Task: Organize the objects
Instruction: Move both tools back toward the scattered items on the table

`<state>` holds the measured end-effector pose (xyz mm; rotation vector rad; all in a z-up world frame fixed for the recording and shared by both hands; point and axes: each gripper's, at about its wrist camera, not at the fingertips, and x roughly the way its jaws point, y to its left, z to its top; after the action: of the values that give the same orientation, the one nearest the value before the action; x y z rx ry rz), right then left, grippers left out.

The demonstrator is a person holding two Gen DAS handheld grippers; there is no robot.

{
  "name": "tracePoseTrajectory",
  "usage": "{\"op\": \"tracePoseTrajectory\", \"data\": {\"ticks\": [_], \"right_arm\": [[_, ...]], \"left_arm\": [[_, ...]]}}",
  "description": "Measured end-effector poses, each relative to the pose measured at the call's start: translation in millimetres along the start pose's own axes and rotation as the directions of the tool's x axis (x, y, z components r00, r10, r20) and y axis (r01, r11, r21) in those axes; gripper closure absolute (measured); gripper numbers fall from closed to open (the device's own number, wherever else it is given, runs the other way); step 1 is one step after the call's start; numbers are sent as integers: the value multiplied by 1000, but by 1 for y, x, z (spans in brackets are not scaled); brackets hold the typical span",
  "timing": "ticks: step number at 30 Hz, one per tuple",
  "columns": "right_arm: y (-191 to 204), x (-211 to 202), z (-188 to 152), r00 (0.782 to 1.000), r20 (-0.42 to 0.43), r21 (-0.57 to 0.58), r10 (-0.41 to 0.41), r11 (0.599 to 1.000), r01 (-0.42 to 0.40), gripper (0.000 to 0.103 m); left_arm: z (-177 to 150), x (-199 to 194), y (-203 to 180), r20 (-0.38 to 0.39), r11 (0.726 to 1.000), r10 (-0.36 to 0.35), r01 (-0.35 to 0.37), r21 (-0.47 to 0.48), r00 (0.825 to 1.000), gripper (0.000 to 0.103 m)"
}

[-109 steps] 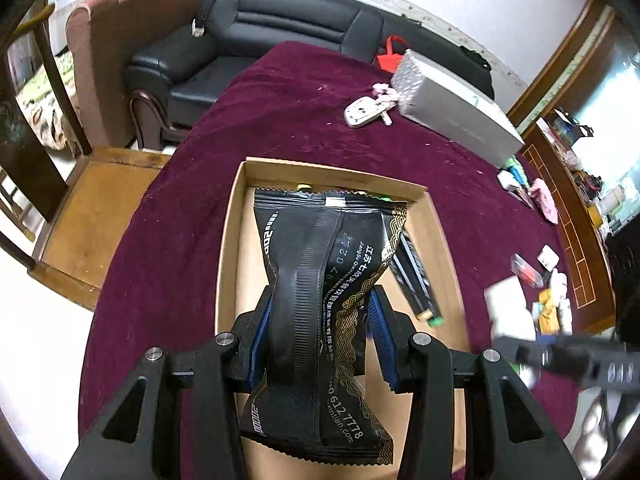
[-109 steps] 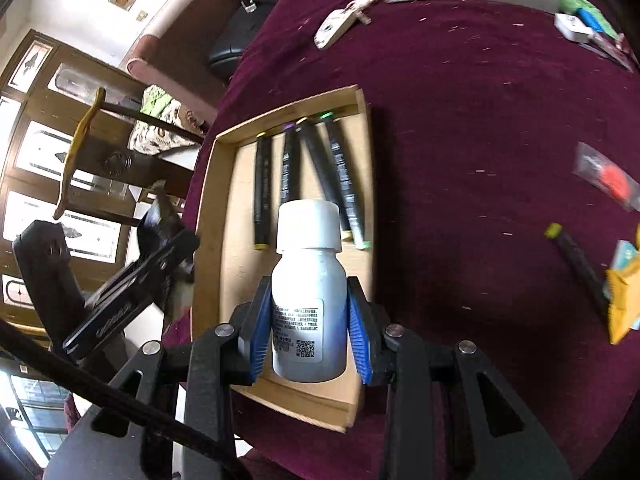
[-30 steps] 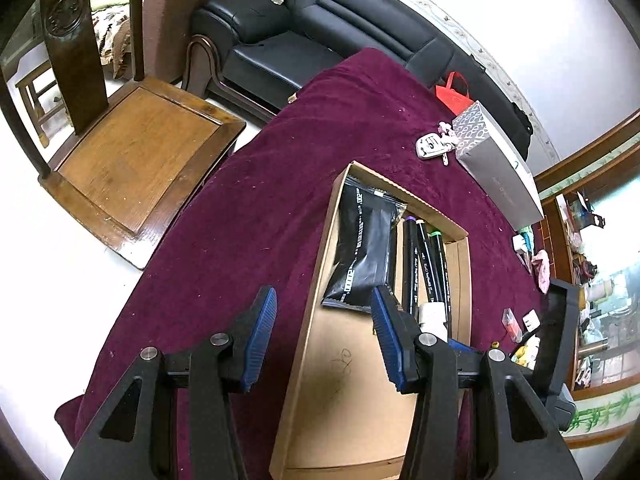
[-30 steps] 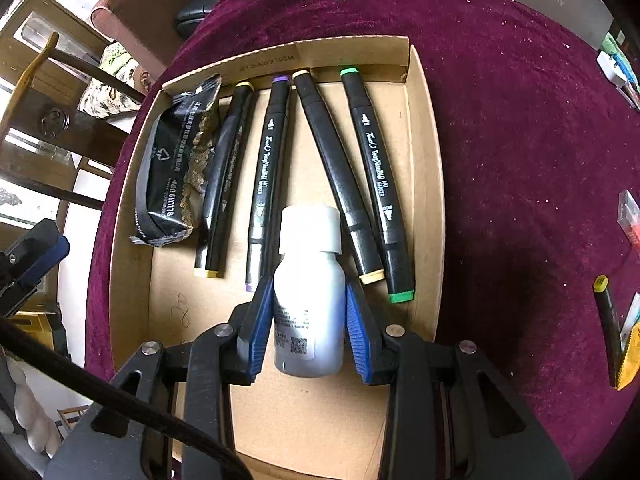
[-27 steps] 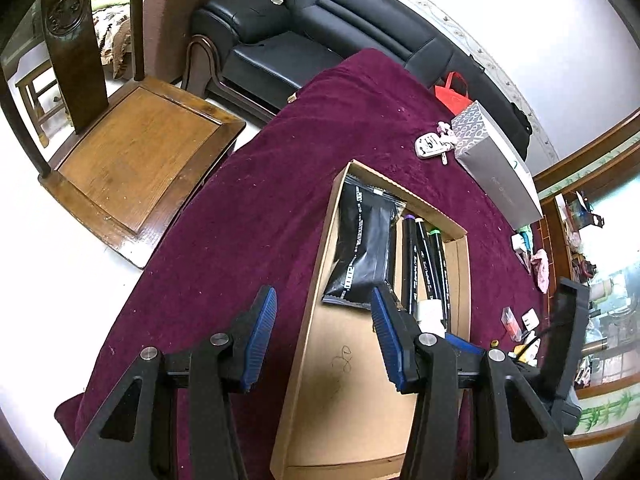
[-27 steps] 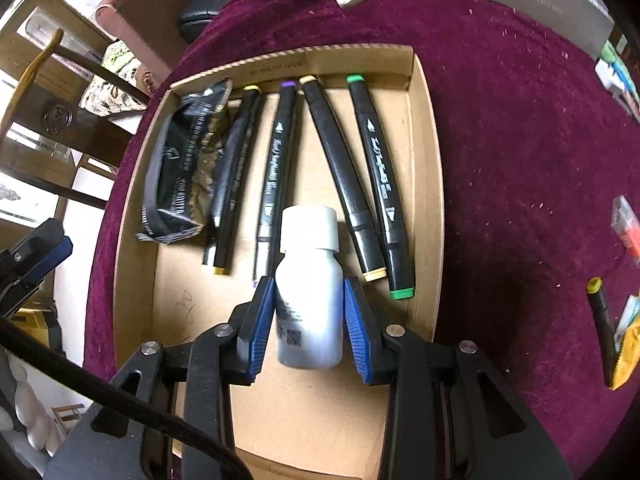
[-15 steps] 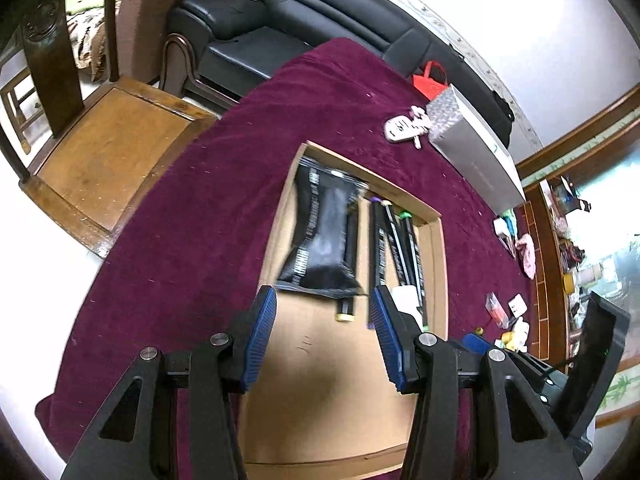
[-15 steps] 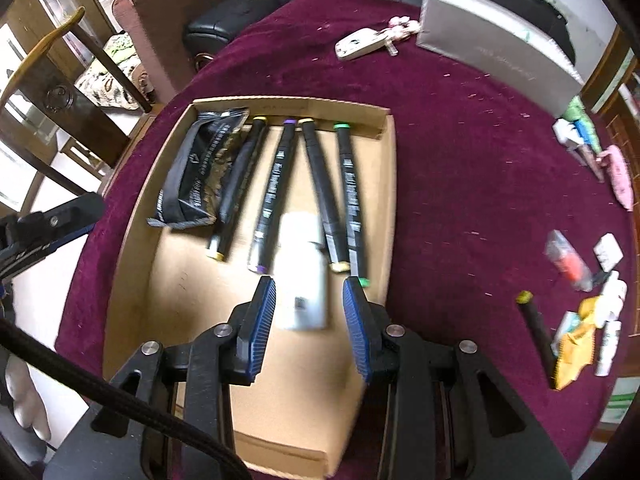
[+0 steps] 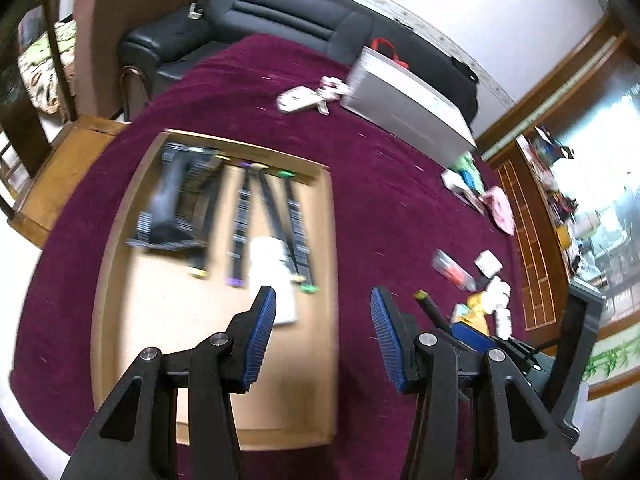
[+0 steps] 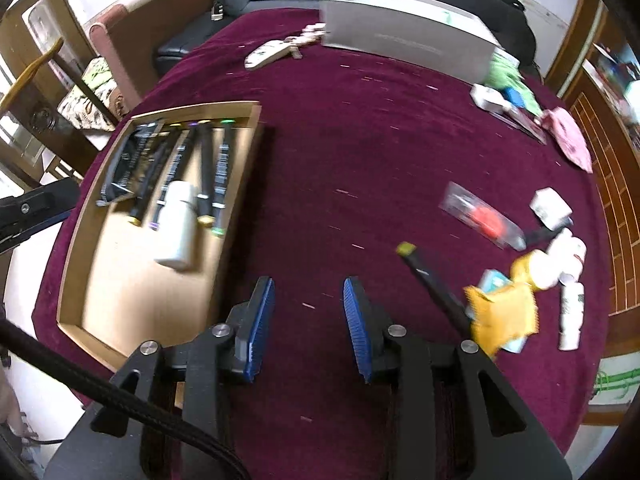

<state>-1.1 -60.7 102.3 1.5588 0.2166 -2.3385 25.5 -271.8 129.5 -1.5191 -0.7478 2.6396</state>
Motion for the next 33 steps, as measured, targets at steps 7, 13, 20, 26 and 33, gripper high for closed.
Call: {"op": "tracePoseTrajectory", "data": {"ticks": [7,13,20,26,33], "right_arm": [[-80,-8,-19,1000,-6,46,-11,999,11,69],[-148,-6,-39,1000,-24,140,-18,990,21,68],[-218,0,-66,998,-65,304,-6,952,25,68],[-242,0,-79,997,-75,359,8,933,20,68],[-250,-5,-85,998,-61,363,16,932,7,68]], "left_arm": [[-26,36,-77,-60,999,-6,8,36,998,59],[-43,88,-117,-154,999,21,-15,45,988,59],[-51,151,-142,-244,997,71,-74,-3,967,60],[-41,179,-164,-184,989,144,-147,-2,972,60],[-47,193,-170,-124,961,273,-265,76,954,60]]}}
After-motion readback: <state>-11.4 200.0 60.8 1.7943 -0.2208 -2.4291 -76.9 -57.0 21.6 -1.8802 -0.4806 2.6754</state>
